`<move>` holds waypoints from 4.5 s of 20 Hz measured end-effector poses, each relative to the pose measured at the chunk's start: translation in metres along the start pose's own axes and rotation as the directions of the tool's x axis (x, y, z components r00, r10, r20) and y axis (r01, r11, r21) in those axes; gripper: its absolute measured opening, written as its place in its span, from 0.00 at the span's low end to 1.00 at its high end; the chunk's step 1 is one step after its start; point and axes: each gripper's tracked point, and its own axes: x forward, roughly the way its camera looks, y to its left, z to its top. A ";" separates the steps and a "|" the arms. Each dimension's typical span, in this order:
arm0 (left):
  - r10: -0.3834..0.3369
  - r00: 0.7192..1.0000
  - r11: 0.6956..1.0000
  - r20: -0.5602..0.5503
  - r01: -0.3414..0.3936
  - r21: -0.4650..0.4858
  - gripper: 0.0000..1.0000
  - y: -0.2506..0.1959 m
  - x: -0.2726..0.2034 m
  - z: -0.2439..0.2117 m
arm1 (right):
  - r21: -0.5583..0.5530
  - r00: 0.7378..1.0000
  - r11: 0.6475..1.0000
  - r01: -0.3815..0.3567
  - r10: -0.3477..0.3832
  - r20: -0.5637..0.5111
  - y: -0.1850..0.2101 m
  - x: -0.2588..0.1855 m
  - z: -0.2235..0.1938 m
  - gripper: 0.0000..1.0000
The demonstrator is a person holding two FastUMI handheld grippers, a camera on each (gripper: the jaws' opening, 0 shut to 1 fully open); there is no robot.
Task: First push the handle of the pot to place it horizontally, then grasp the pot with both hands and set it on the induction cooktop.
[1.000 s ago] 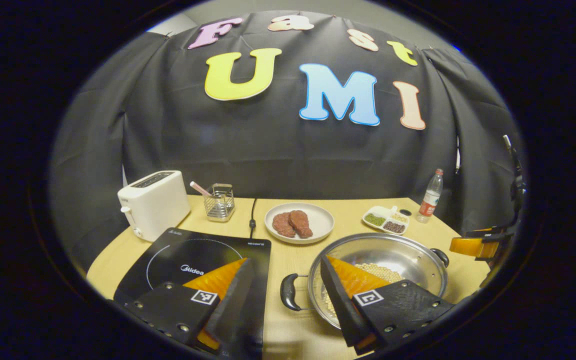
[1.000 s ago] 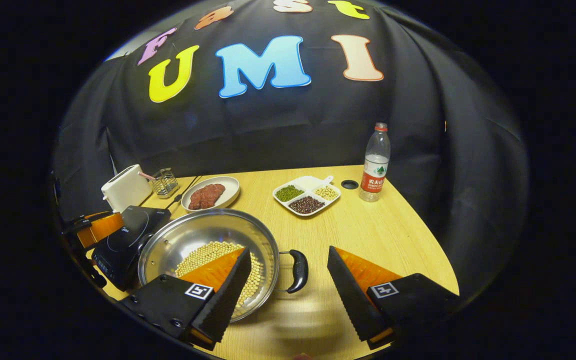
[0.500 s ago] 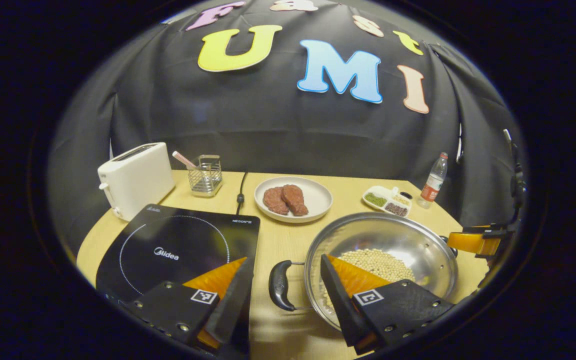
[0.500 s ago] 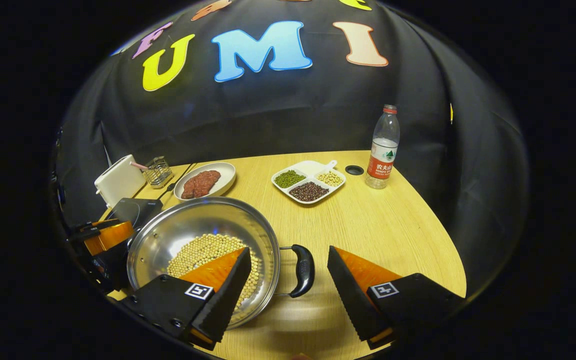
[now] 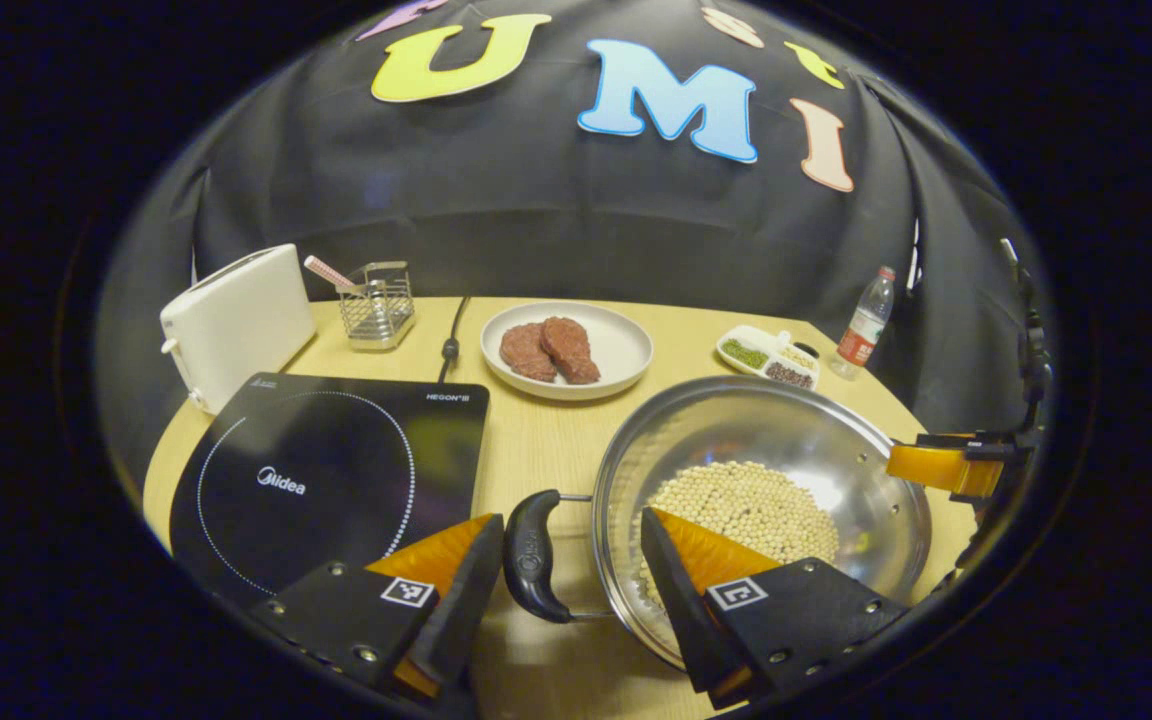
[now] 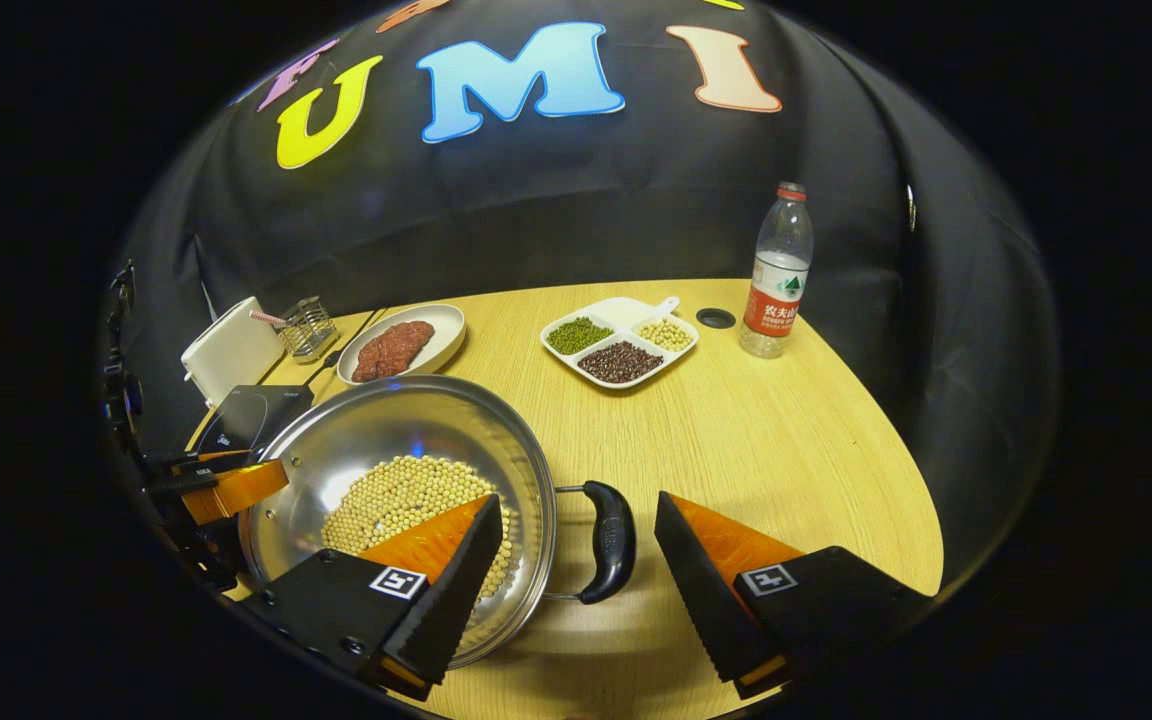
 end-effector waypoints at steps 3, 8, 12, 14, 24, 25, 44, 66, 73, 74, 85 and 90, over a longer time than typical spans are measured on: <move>-0.002 1.000 1.000 -0.017 0.002 0.006 0.87 -0.001 0.006 -0.003 | -0.007 0.999 1.000 0.003 -0.003 -0.037 0.002 0.007 -0.009 0.93; 0.006 0.999 1.000 -0.045 -0.005 0.030 0.83 -0.003 0.009 -0.007 | -0.014 0.997 1.000 0.019 -0.020 -0.075 -0.002 0.016 -0.016 0.85; 0.045 0.997 0.999 -0.057 -0.043 0.024 0.73 0.007 0.012 -0.009 | -0.003 0.996 0.999 0.034 -0.034 -0.079 -0.005 0.018 -0.017 0.65; 0.044 0.997 0.999 -0.061 -0.044 0.011 0.64 0.009 0.010 -0.010 | 0.004 0.996 0.999 0.036 -0.035 -0.082 -0.004 0.017 -0.017 0.65; 0.058 0.997 0.998 -0.052 -0.056 0.031 0.54 0.004 0.005 -0.001 | 0.019 0.995 1.000 0.020 -0.018 -0.099 -0.001 0.012 -0.014 0.44; 0.053 0.998 0.998 -0.041 -0.052 0.027 0.54 0.003 0.004 0.002 | 0.020 0.996 1.000 0.023 -0.021 -0.091 -0.001 0.009 -0.013 0.43; 0.069 0.997 0.997 0.043 -0.071 0.035 0.54 0.089 -0.065 0.056 | 0.006 0.999 1.000 0.010 -0.010 -0.030 0.093 -0.036 0.029 0.40; 0.096 0.994 0.993 0.056 -0.100 0.070 0.54 0.252 -0.085 0.065 | 0.033 0.999 0.999 -0.017 0.018 -0.039 0.247 -0.021 0.027 0.40; 0.094 0.994 0.993 0.047 -0.097 0.072 0.57 0.292 -0.070 0.062 | 0.032 0.998 0.999 -0.020 0.021 -0.053 0.283 -0.004 0.027 0.40; 0.092 0.995 0.993 0.038 -0.095 0.075 0.54 0.297 -0.067 0.060 | 0.032 0.999 0.999 -0.015 0.017 -0.049 0.288 -0.002 0.028 0.40; 0.100 0.995 0.994 0.024 -0.101 0.044 0.54 0.337 -0.053 0.051 | -0.004 0.999 1.000 -0.014 0.014 -0.044 0.317 0.017 0.025 0.44; 0.095 0.995 0.993 0.026 -0.096 0.064 0.51 0.336 -0.050 0.054 | 0.005 0.998 1.000 -0.015 0.015 -0.057 0.315 0.021 0.024 0.46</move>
